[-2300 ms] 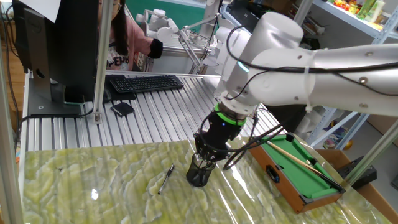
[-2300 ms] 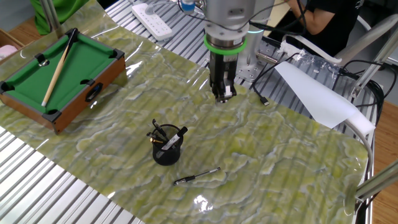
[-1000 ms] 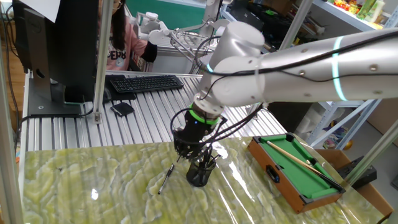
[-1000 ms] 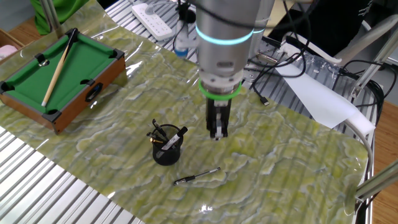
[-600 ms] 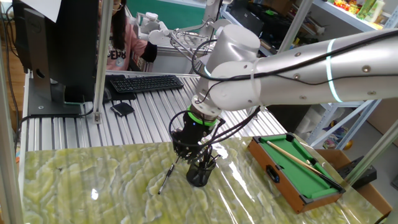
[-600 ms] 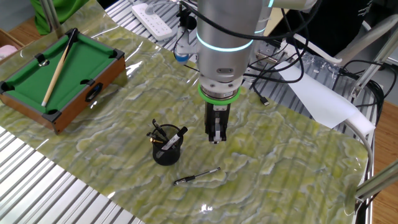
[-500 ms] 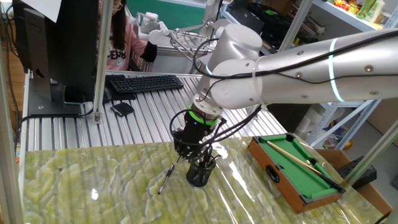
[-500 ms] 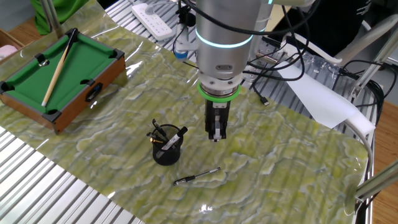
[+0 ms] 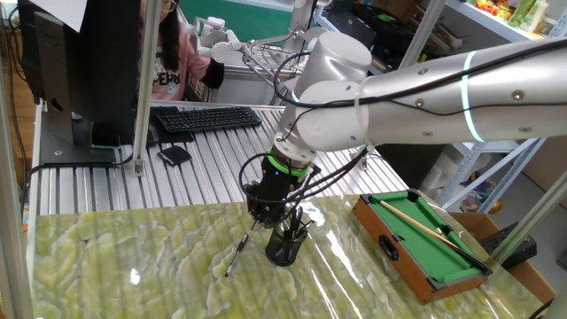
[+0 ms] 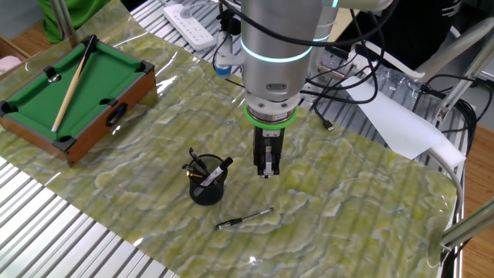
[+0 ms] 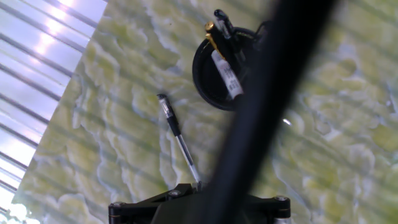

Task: Put the pen into the pen holder

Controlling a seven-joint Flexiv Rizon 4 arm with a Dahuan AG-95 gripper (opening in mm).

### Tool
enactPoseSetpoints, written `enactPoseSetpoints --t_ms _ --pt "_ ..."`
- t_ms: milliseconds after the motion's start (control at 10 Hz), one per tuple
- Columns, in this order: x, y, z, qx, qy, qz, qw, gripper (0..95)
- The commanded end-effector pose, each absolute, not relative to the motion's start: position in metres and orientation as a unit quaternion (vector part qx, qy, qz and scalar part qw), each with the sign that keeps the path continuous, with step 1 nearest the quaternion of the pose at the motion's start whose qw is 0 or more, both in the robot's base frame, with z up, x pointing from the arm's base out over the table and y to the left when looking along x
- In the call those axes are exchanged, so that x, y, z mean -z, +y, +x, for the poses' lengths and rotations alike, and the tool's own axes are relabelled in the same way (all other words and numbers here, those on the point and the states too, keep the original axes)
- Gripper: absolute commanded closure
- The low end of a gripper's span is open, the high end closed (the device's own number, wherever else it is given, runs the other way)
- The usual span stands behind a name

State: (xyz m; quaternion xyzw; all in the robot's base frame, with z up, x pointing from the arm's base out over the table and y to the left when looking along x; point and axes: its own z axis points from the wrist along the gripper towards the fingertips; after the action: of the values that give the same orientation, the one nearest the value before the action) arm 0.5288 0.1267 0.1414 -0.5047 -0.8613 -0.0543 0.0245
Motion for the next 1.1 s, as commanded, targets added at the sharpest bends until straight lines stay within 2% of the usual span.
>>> enactPoseSetpoints --t_ms 100,1100 --pt "-0.142 0.1269 0.529 0.054 -0.863 -0.502 0.024 95.0" --pt "-0.1404 0.1259 0.5293 0.063 -0.861 -0.504 0.03 95.0"
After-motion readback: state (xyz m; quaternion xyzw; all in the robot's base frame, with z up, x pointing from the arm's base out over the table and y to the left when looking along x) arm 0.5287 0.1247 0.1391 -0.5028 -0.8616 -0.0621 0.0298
